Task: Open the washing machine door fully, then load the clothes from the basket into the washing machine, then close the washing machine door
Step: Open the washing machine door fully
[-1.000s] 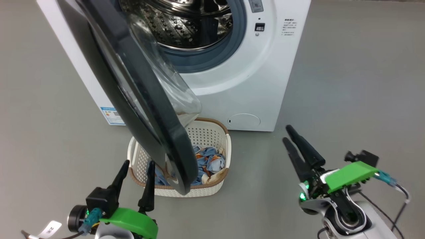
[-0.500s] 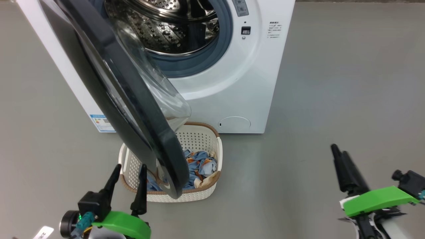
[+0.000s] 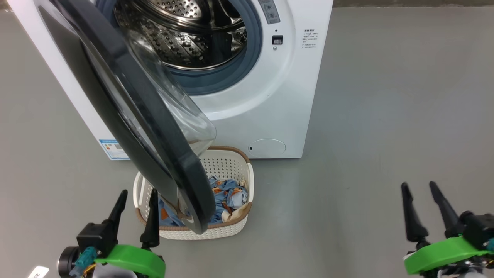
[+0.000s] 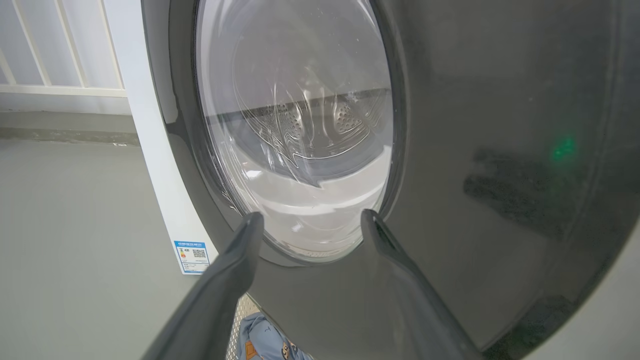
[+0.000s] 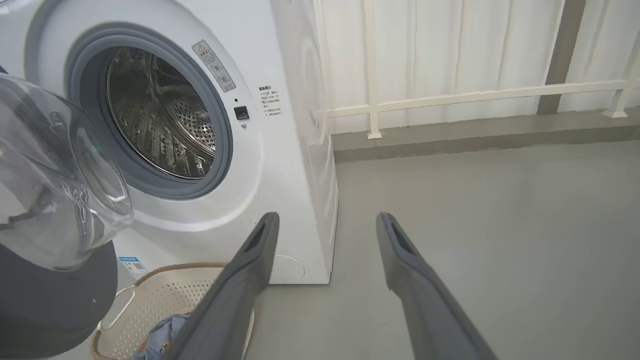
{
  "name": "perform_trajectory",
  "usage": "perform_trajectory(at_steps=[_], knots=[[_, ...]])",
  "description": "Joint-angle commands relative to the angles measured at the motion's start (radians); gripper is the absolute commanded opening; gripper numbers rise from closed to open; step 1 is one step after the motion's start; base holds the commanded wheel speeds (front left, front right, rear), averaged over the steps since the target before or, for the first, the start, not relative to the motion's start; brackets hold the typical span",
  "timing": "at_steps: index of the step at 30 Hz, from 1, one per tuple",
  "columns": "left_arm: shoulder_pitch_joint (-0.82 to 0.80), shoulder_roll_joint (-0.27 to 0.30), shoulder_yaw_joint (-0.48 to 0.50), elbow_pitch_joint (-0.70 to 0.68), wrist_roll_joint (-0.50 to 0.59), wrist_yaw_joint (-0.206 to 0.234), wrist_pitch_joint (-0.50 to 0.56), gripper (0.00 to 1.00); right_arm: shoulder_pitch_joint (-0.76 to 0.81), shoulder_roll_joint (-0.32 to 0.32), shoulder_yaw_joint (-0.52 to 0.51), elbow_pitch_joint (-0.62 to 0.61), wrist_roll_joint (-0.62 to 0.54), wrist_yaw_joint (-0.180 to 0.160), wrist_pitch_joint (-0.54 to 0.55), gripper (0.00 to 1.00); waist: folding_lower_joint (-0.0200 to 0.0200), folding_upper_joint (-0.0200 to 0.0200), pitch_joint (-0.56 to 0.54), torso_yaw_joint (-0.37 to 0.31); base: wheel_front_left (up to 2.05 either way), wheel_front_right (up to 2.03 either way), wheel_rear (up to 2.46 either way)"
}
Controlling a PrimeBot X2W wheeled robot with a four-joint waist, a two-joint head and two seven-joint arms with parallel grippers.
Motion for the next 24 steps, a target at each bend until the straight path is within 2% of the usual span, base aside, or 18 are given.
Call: perform_trajectory(at_steps=[1,5,10,24], knots=[[-0.004,0.021,0.035,-0.028,0.009,-0.007,-0.008,1.00,0.010,0.017,0.012,-0.049,-0.075,0.006,-0.012,1.00,0.0000,0.0000,0.001,0.001,0.00,0.00,0.00],[-0.002,0.019,0.032,-0.031,0.012,-0.007,-0.008,1.00,0.027,0.049,0.019,-0.063,-0.159,0.006,-0.012,1.00,0.0000,0.0000,0.002,0.003,0.00,0.00,0.00],[0.002,0.018,0.021,-0.030,0.011,-0.007,-0.008,1.00,0.051,0.079,0.027,-0.078,-0.210,0.006,-0.012,1.00,0.0000,0.0000,0.002,0.011,0.00,0.00,0.00],[0.012,0.016,0.011,-0.030,0.009,0.002,-0.008,1.00,0.083,0.101,0.029,-0.099,-0.232,0.006,-0.010,1.00,0.0000,0.0000,0.002,0.015,0.00,0.00,0.00]])
